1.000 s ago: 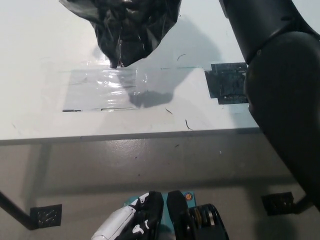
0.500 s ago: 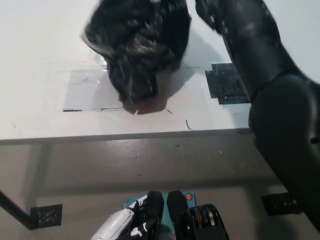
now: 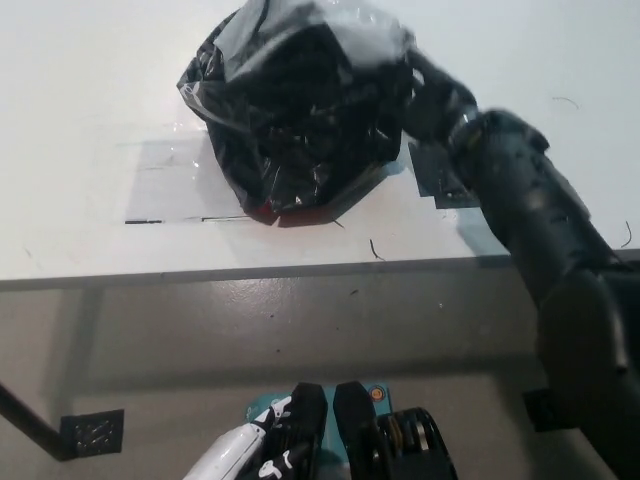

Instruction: The robot uses its right hand to pick up a bag of coffee beans and puts it in the black plastic bag, then the robot grabs the top of the bag and lifts it.

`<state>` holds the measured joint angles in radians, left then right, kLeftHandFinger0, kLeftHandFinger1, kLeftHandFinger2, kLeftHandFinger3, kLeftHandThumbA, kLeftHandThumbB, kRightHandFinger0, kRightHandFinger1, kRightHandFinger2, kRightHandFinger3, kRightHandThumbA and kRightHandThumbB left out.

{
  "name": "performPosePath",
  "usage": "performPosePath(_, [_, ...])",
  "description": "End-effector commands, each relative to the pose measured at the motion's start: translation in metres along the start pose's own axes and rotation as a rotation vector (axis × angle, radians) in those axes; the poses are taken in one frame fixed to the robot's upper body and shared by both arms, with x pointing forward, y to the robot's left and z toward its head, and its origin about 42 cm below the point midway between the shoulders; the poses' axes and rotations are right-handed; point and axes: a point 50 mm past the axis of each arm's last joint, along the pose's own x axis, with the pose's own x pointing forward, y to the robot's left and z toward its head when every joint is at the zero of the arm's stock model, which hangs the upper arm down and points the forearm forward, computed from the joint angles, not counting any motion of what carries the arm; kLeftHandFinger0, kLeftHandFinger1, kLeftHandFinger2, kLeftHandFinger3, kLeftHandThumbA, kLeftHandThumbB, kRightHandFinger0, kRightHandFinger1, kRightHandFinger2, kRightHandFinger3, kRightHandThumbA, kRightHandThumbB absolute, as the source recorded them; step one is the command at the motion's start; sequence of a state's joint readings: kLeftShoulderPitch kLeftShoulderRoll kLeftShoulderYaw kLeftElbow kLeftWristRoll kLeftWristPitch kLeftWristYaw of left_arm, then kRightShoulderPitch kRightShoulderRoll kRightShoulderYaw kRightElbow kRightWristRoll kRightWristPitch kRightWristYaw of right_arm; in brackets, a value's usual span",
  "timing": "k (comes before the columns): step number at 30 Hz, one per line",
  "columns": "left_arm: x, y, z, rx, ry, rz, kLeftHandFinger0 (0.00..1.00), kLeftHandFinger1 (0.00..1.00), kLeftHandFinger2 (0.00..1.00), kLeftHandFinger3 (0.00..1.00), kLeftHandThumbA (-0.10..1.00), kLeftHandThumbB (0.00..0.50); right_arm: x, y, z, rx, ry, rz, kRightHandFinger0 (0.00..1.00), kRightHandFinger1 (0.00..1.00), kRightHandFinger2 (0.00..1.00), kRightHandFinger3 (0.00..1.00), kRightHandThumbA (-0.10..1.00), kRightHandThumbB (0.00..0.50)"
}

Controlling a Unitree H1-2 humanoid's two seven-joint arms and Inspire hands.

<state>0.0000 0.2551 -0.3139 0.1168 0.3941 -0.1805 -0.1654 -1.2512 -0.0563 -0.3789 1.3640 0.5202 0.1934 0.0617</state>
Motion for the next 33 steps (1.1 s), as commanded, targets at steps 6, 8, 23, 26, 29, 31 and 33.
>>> performPosePath(6, [-0.009, 0.005, -0.003, 0.003, -0.02, 0.031, 0.94, 0.93, 1.0, 1.0, 1.0, 0.224, -0.012, 0.022, 0.076, -0.982, -0.042, 0.155, 1.0, 1.0, 1.0, 1.0, 0.78, 0.451])
performPosePath(8, [-0.008, 0.006, -0.004, 0.0, -0.027, 0.043, 0.96, 0.97, 1.0, 1.0, 1.0, 0.224, -0.015, 0.026, 0.088, -1.004, -0.091, 0.153, 1.0, 1.0, 1.0, 1.0, 0.79, 0.459])
performPosePath(23, [-0.007, 0.014, -0.006, -0.022, -0.04, 0.057, 1.0, 1.0, 1.0, 1.0, 1.0, 0.208, -0.05, 0.079, 0.171, -1.025, -0.203, 0.23, 1.0, 1.0, 1.0, 1.0, 0.65, 0.5])
performPosePath(26, [-0.006, 0.015, -0.007, -0.017, -0.04, 0.054, 1.0, 1.0, 1.0, 1.0, 1.0, 0.21, -0.062, 0.085, 0.185, -1.036, -0.236, 0.251, 1.0, 1.0, 1.0, 1.0, 0.82, 0.5])
performPosePath(29, [-0.007, 0.014, -0.008, -0.018, -0.037, 0.05, 1.0, 1.0, 1.0, 1.0, 1.0, 0.204, -0.069, 0.087, 0.19, -1.048, -0.264, 0.26, 1.0, 1.0, 1.0, 1.0, 0.98, 0.485])
performPosePath(31, [-0.009, 0.013, -0.009, -0.02, -0.028, 0.047, 1.0, 1.0, 1.0, 1.0, 1.0, 0.216, -0.081, 0.091, 0.194, -1.032, -0.289, 0.276, 1.0, 1.0, 1.0, 1.0, 1.0, 0.481])
performPosePath(33, [-0.01, 0.014, -0.008, -0.014, -0.018, 0.049, 1.0, 1.0, 1.0, 1.0, 1.0, 0.216, -0.093, 0.095, 0.199, -1.038, -0.314, 0.322, 1.0, 1.0, 1.0, 1.0, 1.0, 0.468])
